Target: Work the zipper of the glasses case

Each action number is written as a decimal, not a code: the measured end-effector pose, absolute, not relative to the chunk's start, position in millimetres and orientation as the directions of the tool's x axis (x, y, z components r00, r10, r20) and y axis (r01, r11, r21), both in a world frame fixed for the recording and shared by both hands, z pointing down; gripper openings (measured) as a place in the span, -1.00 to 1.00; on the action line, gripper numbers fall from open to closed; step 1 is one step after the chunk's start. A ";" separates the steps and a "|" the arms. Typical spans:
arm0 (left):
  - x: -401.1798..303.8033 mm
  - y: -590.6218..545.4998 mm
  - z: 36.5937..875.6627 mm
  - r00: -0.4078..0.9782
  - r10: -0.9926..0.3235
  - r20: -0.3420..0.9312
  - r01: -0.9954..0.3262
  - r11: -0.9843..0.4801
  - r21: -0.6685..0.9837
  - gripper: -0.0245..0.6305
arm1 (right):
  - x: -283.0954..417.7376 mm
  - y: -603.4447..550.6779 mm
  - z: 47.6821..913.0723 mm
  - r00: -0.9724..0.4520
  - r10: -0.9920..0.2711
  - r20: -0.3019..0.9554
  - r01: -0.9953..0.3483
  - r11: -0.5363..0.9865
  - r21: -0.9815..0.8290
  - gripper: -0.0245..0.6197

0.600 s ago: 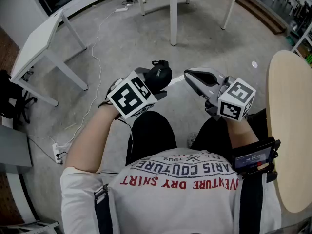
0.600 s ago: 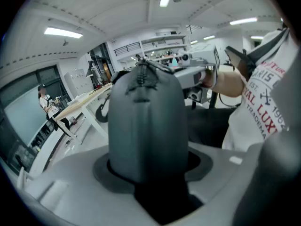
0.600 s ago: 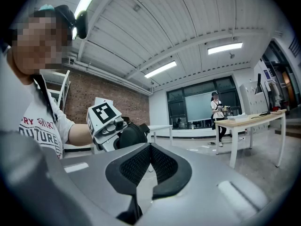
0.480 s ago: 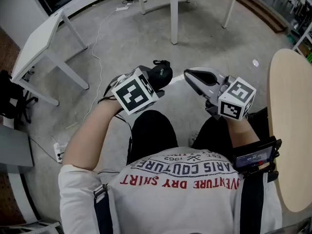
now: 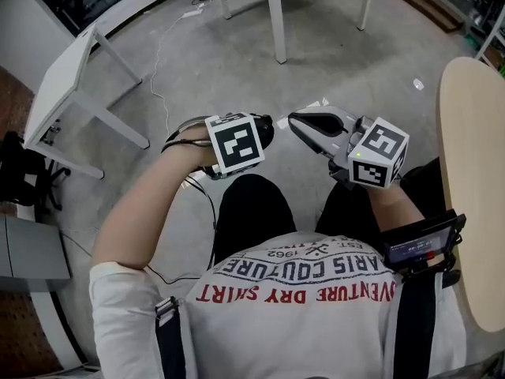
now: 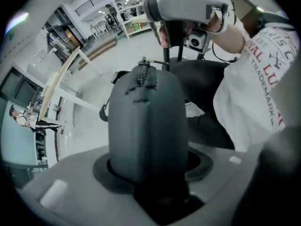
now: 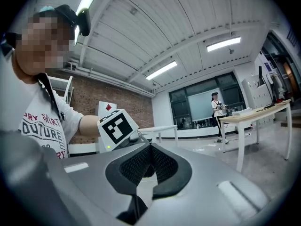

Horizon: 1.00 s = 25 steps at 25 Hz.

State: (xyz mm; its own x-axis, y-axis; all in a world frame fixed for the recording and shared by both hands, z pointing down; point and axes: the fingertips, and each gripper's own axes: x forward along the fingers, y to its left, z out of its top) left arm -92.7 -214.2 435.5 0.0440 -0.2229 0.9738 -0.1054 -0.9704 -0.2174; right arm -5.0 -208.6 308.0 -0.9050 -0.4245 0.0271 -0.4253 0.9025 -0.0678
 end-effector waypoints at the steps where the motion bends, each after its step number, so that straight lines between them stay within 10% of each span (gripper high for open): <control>1: -92.7 -211.8 437.9 0.033 -0.202 0.979 -0.095 -0.976 -0.198 -0.17 | -6.8 -206.9 308.2 -0.909 -0.416 0.019 -0.416 0.907 -0.072 -0.92; 12: -75.6 -207.3 435.0 0.103 -0.139 0.985 -0.069 -0.989 -0.133 -0.17 | -18.6 -191.1 323.8 -0.942 -0.336 0.018 -0.336 0.941 -0.043 -0.58; 25: -64.8 -200.5 423.5 0.162 -0.125 0.979 -0.074 -0.991 -0.115 -0.17 | -19.9 -195.7 315.0 -0.919 -0.393 -0.022 -0.393 0.919 -0.020 -0.68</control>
